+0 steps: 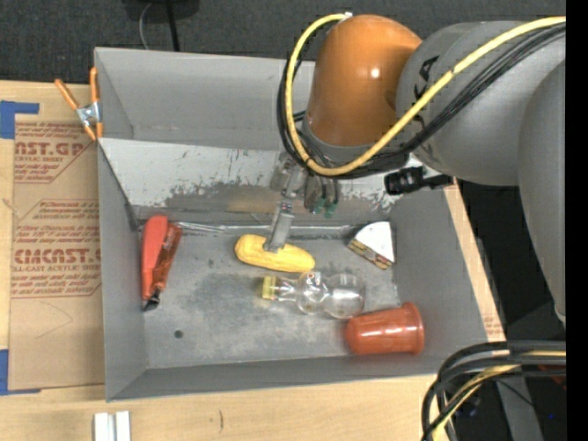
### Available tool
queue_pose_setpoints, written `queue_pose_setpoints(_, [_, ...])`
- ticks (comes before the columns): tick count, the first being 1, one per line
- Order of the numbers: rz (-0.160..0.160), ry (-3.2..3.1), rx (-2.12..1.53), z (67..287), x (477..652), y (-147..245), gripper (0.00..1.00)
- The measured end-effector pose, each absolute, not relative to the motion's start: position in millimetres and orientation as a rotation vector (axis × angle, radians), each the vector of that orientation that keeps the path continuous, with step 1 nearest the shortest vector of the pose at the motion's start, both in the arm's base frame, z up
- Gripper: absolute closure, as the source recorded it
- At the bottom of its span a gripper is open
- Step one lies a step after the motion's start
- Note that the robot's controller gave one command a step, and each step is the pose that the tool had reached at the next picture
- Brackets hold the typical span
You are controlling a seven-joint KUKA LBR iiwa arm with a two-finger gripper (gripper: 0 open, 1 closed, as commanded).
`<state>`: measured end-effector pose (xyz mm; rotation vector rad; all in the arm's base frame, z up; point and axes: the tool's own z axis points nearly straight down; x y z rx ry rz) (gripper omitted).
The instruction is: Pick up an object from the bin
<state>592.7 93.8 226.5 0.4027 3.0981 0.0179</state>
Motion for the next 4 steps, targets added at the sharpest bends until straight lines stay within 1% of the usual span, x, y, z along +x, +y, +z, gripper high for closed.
queue_pose_setpoints(1, [0.016, 3.115, 0.128, 247.3, 579.6, 63.0, 0.00])
queue_pose_setpoints(2, [0.014, 3.119, 0.060, 216.7, 584.5, 29.5, 0.00])
queue_pose_setpoints(3, [0.018, 3.101, 0.302, 161.5, 571.1, 31.8, 0.00])
queue_pose_setpoints(4, [0.014, 3.115, 0.077, 113.6, 568.8, 55.8, 0.00])
